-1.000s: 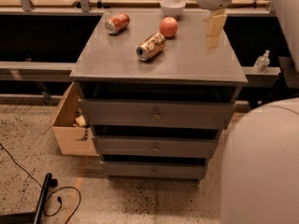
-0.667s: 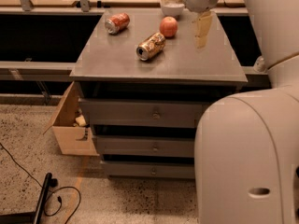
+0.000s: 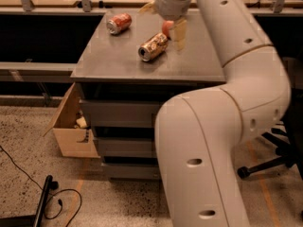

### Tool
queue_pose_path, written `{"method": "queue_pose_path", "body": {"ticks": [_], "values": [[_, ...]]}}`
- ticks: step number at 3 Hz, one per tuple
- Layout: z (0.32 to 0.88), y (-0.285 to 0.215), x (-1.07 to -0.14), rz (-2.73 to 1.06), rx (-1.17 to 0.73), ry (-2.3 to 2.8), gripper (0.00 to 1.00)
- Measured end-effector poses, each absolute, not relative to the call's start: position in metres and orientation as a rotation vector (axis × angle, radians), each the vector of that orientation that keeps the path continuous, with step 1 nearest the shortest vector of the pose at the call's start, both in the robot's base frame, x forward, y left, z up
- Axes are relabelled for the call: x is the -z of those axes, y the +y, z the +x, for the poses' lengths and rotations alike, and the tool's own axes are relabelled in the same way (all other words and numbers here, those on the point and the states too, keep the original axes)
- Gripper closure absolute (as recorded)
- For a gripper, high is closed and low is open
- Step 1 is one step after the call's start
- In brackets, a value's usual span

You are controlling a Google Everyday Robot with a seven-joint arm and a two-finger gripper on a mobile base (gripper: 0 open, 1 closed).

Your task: Pick orange can

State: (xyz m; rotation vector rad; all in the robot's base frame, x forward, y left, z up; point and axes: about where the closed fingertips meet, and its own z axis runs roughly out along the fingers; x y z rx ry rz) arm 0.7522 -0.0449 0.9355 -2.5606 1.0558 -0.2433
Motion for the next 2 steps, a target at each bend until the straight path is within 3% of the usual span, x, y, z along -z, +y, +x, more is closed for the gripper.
{"method": "queue_pose_path", "body": {"ticks": [2], "values": [[0.785, -0.018, -0.904, -2.769, 0.399, 0.956, 0.00]]}}
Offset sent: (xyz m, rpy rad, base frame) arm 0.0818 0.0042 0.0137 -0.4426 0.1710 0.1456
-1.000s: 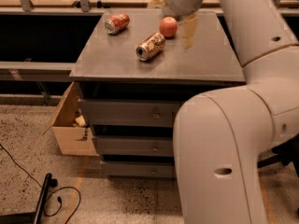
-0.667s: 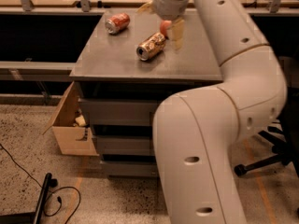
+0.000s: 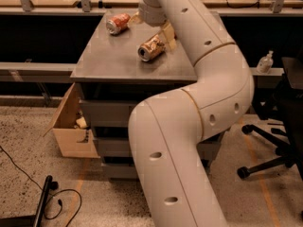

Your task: Pick orange can

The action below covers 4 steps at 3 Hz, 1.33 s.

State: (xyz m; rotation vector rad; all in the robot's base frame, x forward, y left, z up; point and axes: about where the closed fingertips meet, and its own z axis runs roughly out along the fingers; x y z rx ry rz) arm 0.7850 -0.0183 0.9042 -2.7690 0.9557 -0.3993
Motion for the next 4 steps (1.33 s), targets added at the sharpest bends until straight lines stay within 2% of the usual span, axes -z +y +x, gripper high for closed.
{"method": "queue_pose_path", "body": {"ticks": [2, 3, 4], "values": [[0.802, -0.030, -0.881, -2.906, 0.509, 0.990, 0.00], [0.805, -0.034, -0.866, -2.919, 0.480, 0.980, 0.01], [0.801, -0.027, -0.858, -2.928, 0.419, 0.904, 0.23]]}}
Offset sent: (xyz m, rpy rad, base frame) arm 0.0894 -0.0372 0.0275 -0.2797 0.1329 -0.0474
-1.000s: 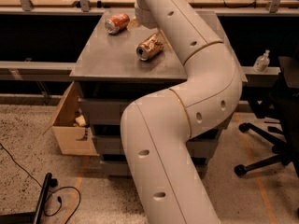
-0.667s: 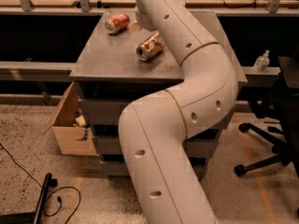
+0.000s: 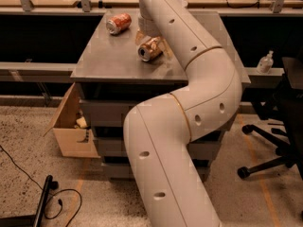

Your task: Pick orange can

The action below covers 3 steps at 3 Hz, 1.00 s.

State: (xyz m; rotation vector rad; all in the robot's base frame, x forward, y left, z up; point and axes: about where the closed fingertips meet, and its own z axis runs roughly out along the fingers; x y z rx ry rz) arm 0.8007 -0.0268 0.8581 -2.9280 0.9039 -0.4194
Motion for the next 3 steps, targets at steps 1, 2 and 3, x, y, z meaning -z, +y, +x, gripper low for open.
{"method": "queue_pose_path", "body": {"ticks": [1, 2, 3], "values": [[0.797, -0.022, -0.849, -2.940, 0.367, 0.854, 0.47], [0.794, -0.021, -0.845, -2.935, 0.330, 0.833, 0.70], [0.787, -0.017, -0.860, -2.886, 0.310, 0.826, 0.94]]}}
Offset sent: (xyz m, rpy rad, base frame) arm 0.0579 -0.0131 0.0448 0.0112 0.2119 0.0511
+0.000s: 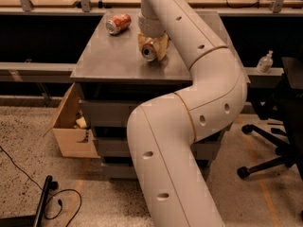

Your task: Pick orange can

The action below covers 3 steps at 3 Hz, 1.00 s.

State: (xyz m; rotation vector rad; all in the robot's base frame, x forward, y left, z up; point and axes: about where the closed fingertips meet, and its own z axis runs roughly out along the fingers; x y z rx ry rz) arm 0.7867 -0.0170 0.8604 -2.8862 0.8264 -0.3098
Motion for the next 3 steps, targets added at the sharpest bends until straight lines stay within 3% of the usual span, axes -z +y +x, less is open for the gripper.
{"method": "queue_pose_path", "body": {"ticks": [1, 3], "values": [[0.763, -0.017, -0.897, -2.717, 0.210, 0.870, 1.00], [0.705, -0.014, -0.960, -2.299, -0.155, 0.907, 1.00]]}}
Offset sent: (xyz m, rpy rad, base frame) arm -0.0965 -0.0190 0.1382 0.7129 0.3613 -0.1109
